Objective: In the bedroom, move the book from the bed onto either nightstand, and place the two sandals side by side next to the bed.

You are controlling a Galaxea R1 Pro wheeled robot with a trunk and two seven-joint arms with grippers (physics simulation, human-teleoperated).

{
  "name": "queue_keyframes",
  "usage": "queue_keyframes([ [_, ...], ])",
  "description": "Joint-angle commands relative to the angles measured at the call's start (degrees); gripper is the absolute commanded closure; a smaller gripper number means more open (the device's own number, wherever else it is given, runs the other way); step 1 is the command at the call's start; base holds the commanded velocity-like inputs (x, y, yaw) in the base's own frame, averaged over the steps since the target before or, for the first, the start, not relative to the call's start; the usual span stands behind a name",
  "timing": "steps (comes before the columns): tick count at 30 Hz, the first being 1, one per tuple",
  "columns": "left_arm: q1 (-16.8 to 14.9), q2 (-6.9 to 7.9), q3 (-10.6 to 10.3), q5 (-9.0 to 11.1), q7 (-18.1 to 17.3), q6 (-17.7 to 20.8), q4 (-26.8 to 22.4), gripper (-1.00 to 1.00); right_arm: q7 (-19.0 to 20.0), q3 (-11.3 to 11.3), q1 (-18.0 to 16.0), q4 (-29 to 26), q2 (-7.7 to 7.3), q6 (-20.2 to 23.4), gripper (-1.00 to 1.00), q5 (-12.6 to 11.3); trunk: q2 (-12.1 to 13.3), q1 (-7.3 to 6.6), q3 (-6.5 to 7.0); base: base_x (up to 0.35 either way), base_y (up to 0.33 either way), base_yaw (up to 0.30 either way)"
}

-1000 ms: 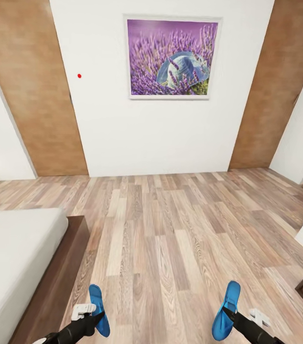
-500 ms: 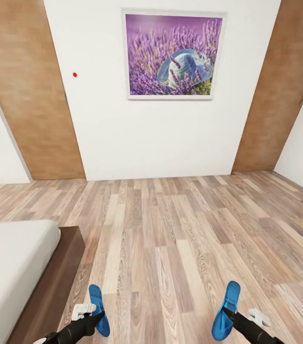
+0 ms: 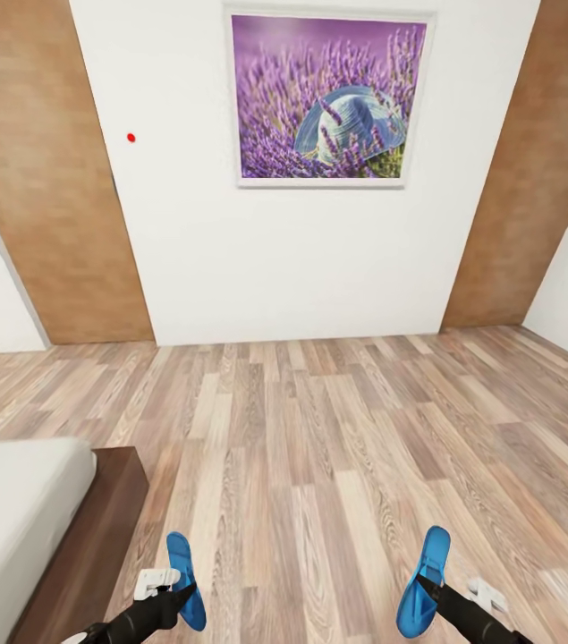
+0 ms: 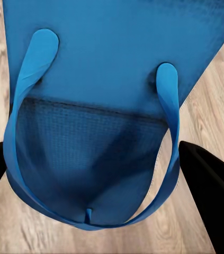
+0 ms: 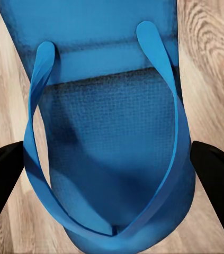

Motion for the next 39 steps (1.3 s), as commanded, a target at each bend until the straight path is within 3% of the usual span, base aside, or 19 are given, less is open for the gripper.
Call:
queue_keyframes([
  [1,0.0,0.01,-0.4,0.3,0.0,-0.4,0.0,1.0,0.3,-0.2,0.0,0.0,0.0,0.5,1.0,-0.5,0.0,0.03,-0.05,0.325,0.0,0.0],
  [39,0.0,0.01,-0.4,0.3,-0.1,-0.4,0.0,1.0,0.2,-0.2,0.0,0.0,0.0,0.5,1.0,-0.5,0.0,0.03,-0.05,0.325,0.0,0.0],
])
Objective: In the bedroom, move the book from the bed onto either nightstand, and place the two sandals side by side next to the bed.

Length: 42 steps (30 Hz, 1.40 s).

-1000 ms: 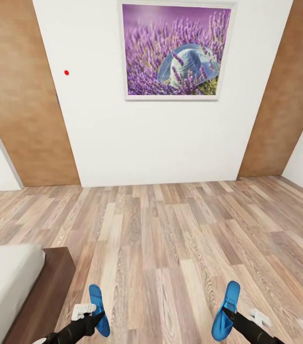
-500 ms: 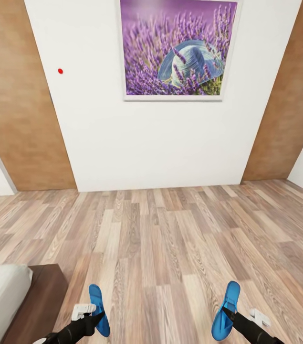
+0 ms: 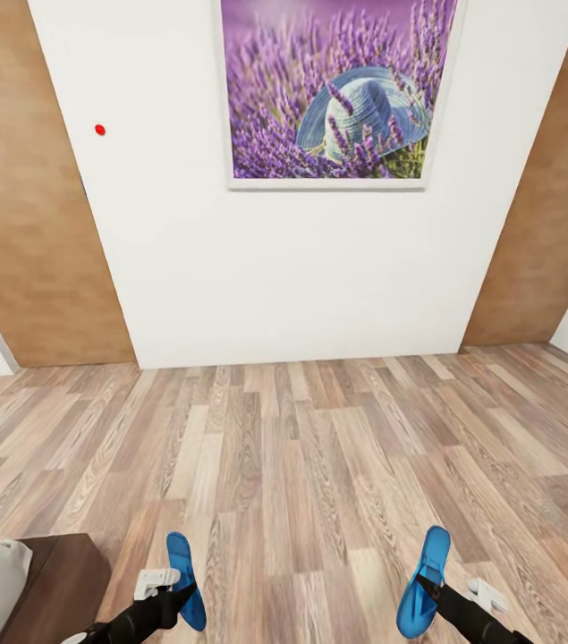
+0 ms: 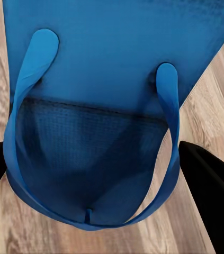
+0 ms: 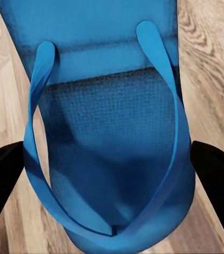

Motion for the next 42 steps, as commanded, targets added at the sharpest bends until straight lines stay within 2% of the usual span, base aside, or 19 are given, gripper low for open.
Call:
queue_keyframes([
  [1,0.0,0.01,-0.4,0.3,0.0,-0.4,0.0,1.0,0.3,-0.2,0.0,0.0,0.0,0.5,1.0,-0.6,0.0,0.03,-0.05,0.325,0.0,0.0],
  [17,0.0,-0.21,-0.4,0.3,-0.1,-0.4,0.0,1.0,0.1,-0.2,0.0,0.0,0.0,0.5,1.0,-0.6,0.0,0.03,-0.05,0.324,0.0,0.006],
  [22,0.0,-0.17,-0.4,0.3,-0.1,-0.4,0.0,1.0,0.1,-0.2,0.0,0.0,0.0,0.5,1.0,-0.6,0.0,0.03,-0.05,0.085,0.0,0.202],
  [33,0.0,-0.17,-0.4,0.3,-0.2,-0.4,0.0,1.0,0.2,-0.2,0.0,0.0,0.0,0.5,1.0,-0.6,0.0,0.03,-0.05,0.01,0.0,0.053],
  [42,0.0,-0.17,-0.4,0.3,-0.3,-0.4,0.0,1.0,0.2,-0.2,0.0,0.0,0.0,0.5,1.0,-0.6,0.0,0.03,-0.05,0.276,0.0,0.033],
])
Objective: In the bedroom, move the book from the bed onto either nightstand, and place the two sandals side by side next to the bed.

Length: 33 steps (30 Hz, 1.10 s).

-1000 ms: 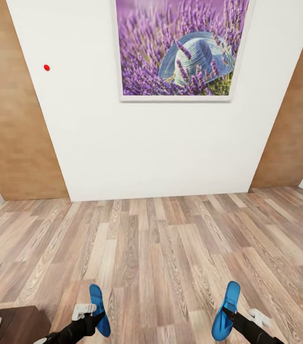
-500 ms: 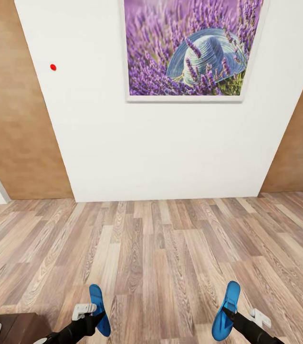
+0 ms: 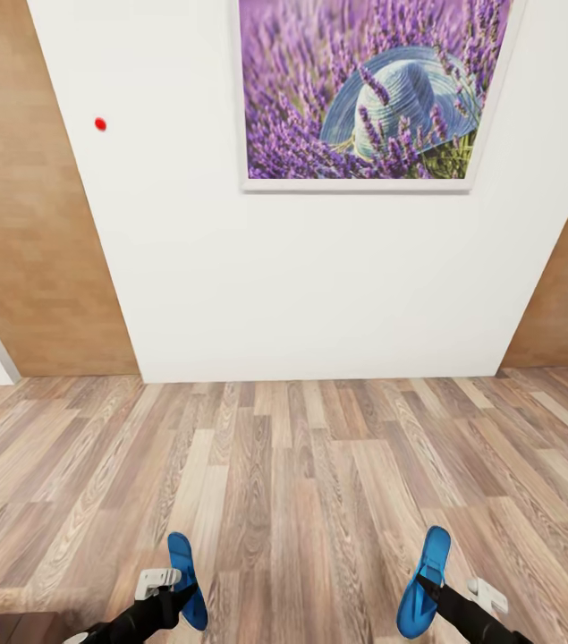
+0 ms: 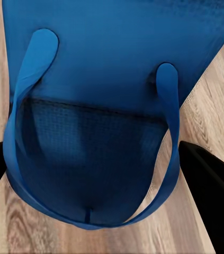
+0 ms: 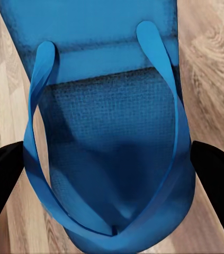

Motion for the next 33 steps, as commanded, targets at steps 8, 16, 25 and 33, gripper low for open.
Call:
queue_keyframes([
  [8,0.0,0.01,-0.5,0.3,0.0,-0.4,0.0,1.0,0.3,-0.2,0.0,0.0,0.0,0.5,1.0,-0.5,0.0,0.03,-0.05,0.329,0.0,0.001],
  [16,0.0,0.0,-0.5,0.3,0.0,-0.4,0.0,1.0,0.3,-0.2,0.0,0.0,0.0,0.5,1.0,-0.5,0.0,0.03,-0.05,0.33,0.0,0.0],
  [25,0.0,-0.06,-0.5,0.3,0.0,-0.4,0.0,1.0,0.3,-0.2,0.0,0.0,0.0,0.5,1.0,-0.5,0.0,0.03,-0.05,0.33,0.0,0.0],
  [33,0.0,-0.08,-0.5,0.3,0.0,-0.4,0.0,1.0,0.3,-0.2,0.0,0.0,0.0,0.5,1.0,-0.5,0.0,0.03,-0.05,0.33,0.0,0.0],
])
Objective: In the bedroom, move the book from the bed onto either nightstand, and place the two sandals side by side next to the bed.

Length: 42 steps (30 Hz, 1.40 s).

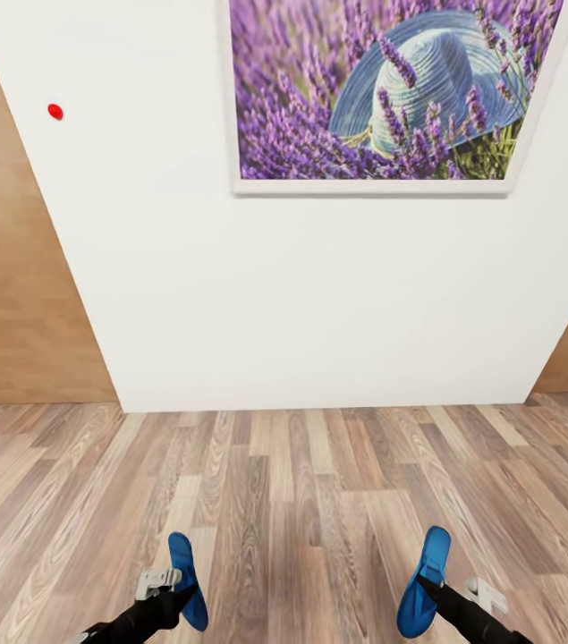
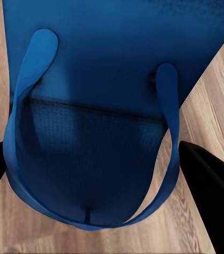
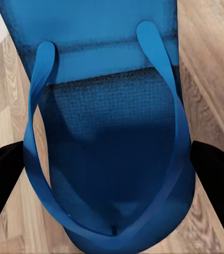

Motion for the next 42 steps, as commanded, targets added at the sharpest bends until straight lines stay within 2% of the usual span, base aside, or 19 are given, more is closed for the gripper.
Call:
queue_keyframes([
  [1,0.0,0.01,-0.4,0.3,0.0,-0.4,0.0,1.0,0.3,-0.2,0.0,0.0,0.0,0.5,1.0,-0.6,0.0,0.03,-0.05,0.33,0.0,0.0],
  [26,0.0,-0.07,-0.4,0.3,-0.2,-0.3,0.0,1.0,0.3,-0.2,0.0,0.0,0.0,0.5,1.0,-0.6,0.0,0.03,-0.05,0.33,0.0,0.0],
  [34,0.0,-0.53,-0.4,0.3,0.1,-0.3,0.0,1.0,0.3,-0.2,0.0,0.0,0.0,0.5,1.0,-0.6,0.0,0.03,-0.05,0.322,0.0,0.0],
  [42,0.0,-0.53,-0.4,0.3,0.3,-0.3,0.1,1.0,0.3,-0.2,0.0,0.0,0.0,0.5,1.0,-0.6,0.0,0.03,-0.05,0.109,0.0,0.055],
])
